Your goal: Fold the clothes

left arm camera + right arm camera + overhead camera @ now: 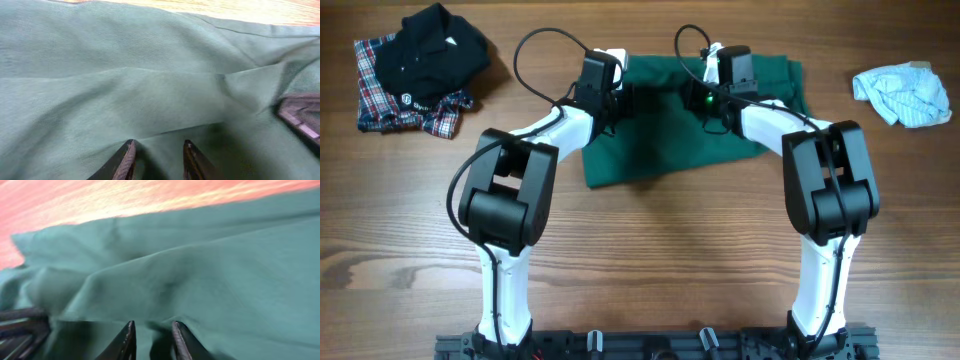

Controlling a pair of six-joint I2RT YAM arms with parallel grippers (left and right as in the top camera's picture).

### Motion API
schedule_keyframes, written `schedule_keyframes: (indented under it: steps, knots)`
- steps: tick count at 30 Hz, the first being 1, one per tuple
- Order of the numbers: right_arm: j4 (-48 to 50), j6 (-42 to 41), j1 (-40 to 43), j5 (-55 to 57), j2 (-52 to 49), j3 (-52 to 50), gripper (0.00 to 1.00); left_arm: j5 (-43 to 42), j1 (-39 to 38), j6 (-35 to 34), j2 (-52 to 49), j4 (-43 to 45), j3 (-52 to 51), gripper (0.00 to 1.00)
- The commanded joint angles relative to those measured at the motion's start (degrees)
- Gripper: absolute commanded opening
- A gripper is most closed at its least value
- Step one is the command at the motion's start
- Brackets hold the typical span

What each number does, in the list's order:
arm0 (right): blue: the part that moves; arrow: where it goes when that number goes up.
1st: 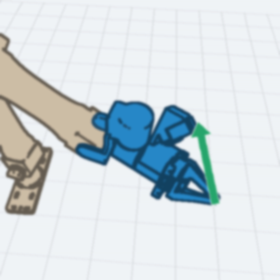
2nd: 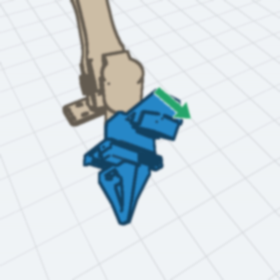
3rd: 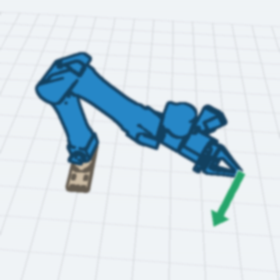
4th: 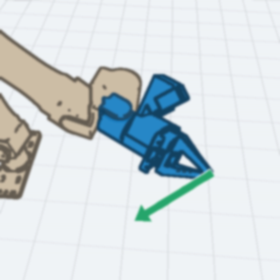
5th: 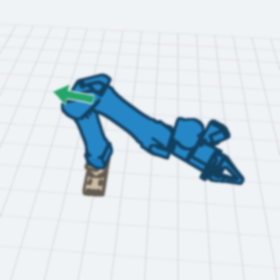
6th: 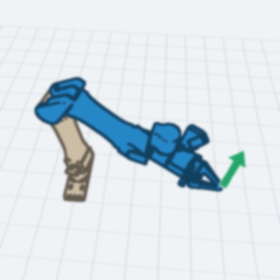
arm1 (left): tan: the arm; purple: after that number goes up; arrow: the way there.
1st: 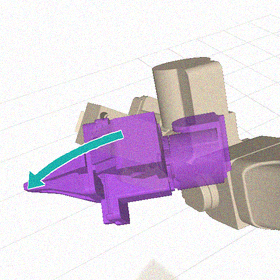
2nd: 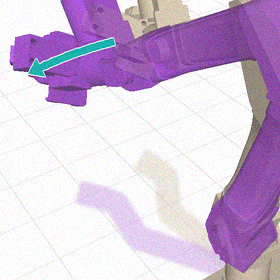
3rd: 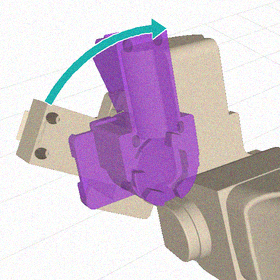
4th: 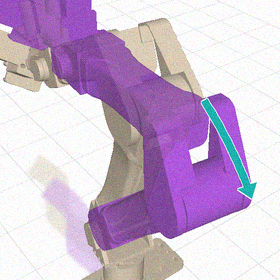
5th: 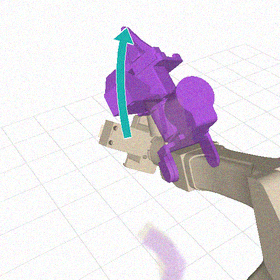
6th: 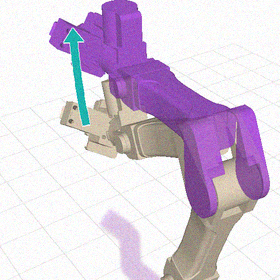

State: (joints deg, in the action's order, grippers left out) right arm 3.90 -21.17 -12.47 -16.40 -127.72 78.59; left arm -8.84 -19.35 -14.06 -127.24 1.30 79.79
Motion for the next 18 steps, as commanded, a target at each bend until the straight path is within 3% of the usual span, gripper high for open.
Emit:
schedule_keyframes:
  steps: [1, 10, 16, 18]
  knots:
    - [-1.0, 0.0, 3.0, 9.7, -3.0, 0.1, 0.29, 10.4, 0.9, 0.3, -3.2, -0.9, -0.3, 0.36]
    - [-8.6, 0.2, 4.5, 28.7, -2.6, 0.1, 0.35, 12.6, 5.0, 0.3, -3.1, -0.8, -0.3, 0.41]
    - [-10.7, 4.7, 4.5, 29.1, 3.8, 2.0, 0.56, 12.8, 5.4, 2.5, 0.8, -0.7, -0.3, 0.41]
    - [-11.8, 5.9, 4.5, 26.8, 6.9, 3.2, 0.73, 12.8, 5.2, 2.5, 2.5, -1.2, -0.3, 0.4]
